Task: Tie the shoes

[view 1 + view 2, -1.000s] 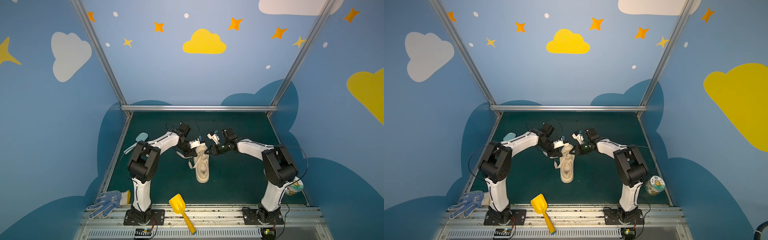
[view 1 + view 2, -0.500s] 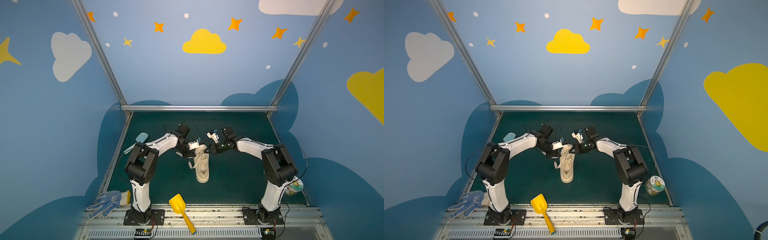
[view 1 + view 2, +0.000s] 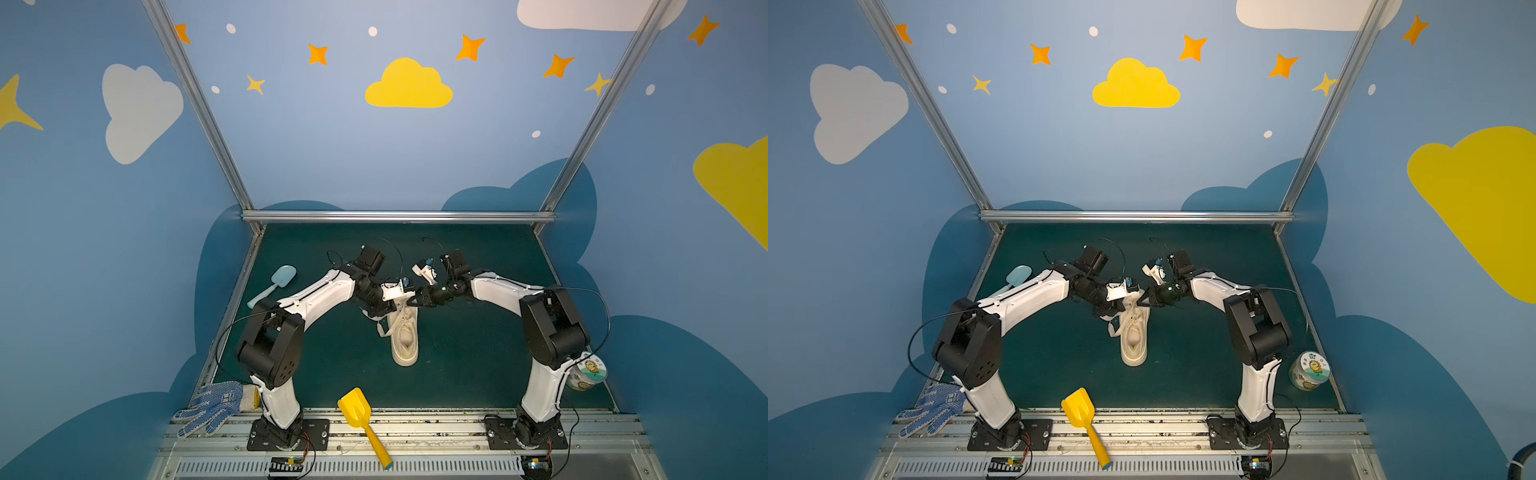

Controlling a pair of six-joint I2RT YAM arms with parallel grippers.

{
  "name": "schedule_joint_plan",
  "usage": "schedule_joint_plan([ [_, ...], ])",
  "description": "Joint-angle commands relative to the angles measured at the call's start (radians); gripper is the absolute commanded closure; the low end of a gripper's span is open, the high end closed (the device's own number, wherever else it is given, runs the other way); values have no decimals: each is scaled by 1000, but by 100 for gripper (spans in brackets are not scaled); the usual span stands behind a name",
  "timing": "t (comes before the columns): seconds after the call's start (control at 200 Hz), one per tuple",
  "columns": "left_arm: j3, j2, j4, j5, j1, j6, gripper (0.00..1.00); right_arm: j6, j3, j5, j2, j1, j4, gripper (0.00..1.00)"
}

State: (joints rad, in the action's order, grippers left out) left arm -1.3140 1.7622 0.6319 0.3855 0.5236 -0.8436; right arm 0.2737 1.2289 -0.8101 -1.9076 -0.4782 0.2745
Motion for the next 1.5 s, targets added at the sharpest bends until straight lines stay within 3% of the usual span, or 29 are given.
schedule_joint_plan([
  [0.0, 16, -43, 28, -22, 16, -49, 97, 8, 31, -32, -20, 5, 35, 100],
  [0.611, 76, -93, -51, -83, 88, -196, 97, 3, 73, -77, -39, 2, 110, 100],
  [0.996, 14, -37, 0, -102, 96, -187, 97, 11, 48, -125, 4, 11, 119, 76],
  [1.497, 18, -30, 0, -112, 93, -162, 97, 2, -13, -101, 75, 49, 184, 68],
])
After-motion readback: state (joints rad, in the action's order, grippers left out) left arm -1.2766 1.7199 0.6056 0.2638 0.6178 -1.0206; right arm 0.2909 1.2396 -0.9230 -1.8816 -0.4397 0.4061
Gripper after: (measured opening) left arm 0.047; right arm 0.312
